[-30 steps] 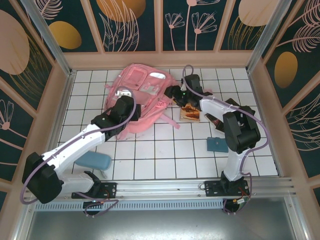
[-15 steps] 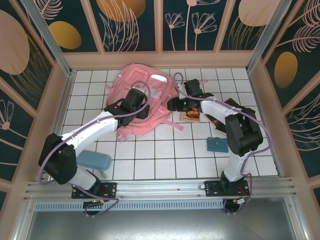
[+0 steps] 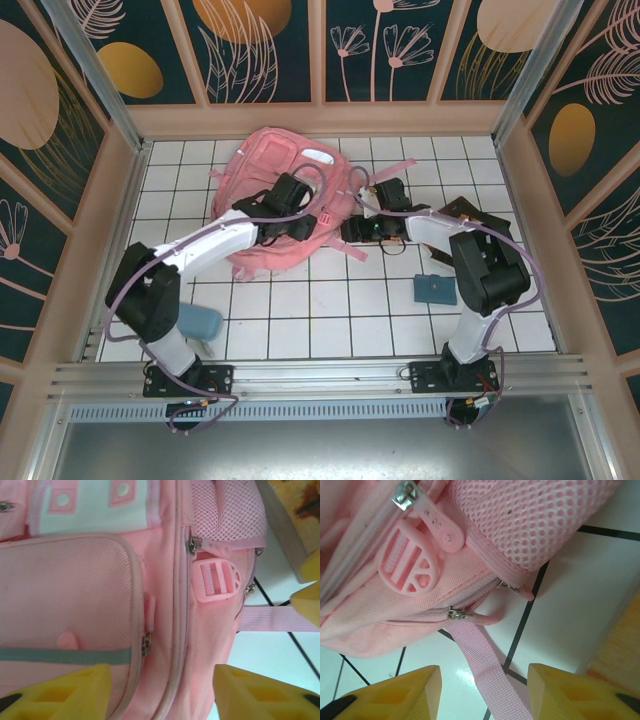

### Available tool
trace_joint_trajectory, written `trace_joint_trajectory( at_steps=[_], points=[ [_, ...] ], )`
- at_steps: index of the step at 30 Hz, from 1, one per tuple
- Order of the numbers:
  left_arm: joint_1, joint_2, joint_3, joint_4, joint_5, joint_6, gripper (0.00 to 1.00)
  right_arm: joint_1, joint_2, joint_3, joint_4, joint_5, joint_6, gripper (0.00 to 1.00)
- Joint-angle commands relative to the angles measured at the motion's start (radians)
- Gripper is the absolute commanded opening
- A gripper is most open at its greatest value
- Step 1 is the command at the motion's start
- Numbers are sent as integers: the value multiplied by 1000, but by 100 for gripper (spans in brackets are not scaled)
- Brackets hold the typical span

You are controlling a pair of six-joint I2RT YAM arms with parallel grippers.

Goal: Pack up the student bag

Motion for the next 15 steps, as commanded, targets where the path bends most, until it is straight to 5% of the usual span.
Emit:
trace_joint_trajectory(
  at_steps=[1, 9, 15],
  points=[
    [-1, 86, 87, -67, -108, 58, 54, -17, -77, -42, 104, -29, 56, 50],
    [48, 181, 171, -178, -174, 64, 42, -20, -120, -81, 140, -40, 111, 50],
    [50, 167, 132, -247, -61, 124, 56, -19, -118, -82, 151, -34, 144, 50]
  ],
)
